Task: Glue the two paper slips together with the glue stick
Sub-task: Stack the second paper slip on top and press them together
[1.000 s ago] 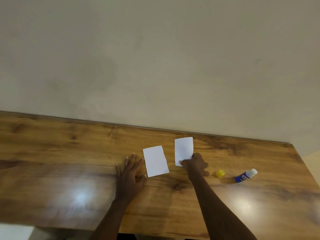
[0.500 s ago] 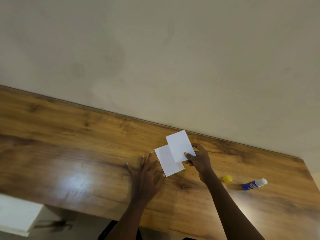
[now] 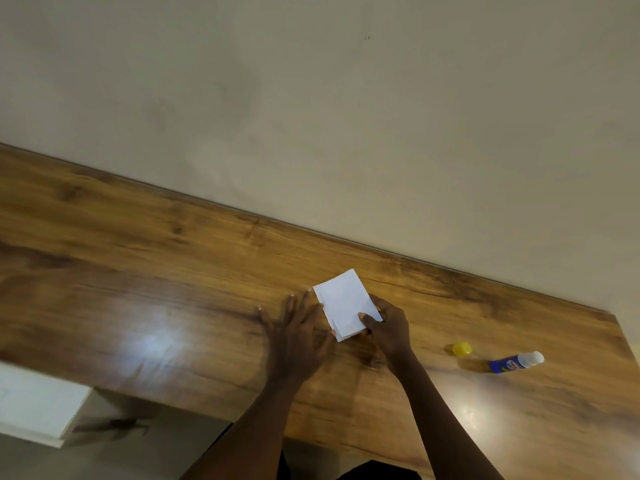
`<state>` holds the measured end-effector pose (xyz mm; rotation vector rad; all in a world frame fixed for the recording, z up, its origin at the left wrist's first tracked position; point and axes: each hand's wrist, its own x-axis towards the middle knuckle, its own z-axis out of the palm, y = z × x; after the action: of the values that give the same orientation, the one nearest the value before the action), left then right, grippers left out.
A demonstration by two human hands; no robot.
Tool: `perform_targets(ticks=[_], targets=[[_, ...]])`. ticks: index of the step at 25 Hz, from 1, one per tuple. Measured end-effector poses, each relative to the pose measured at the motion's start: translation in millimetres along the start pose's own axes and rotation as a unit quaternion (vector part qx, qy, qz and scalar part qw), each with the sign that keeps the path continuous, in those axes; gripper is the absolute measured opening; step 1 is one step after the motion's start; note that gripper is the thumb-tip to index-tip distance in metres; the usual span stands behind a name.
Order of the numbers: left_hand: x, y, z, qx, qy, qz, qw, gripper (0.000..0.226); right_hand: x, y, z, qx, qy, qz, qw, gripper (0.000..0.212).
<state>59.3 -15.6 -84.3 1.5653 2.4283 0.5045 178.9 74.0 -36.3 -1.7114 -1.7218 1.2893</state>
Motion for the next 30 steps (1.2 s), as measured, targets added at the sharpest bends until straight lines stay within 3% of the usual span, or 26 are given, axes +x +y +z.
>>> perform_targets(ticks=[7,22,27,30], targets=[[0,-1,-1,0.007,-0.009,0.003,1.000,0.061,1,1,5,-0.019,0.006,0.006,1.000,0.042],[1,-2,0,-0.009,0.000,-0.001,1.000,0.064,6,-3,17,-0.147,0.036,-0.084,0.985,0.030],[1,-2,-1,-0.012,0.001,-0.002,1.000,0.066,8,-6,19,-0.206,0.033,-0.043,0.977,0.043],[1,-1,-3,0.001,0.001,0.009,1.000,0.060,7,-10,16,-0.319,0.074,-0.042,0.944,0.060]])
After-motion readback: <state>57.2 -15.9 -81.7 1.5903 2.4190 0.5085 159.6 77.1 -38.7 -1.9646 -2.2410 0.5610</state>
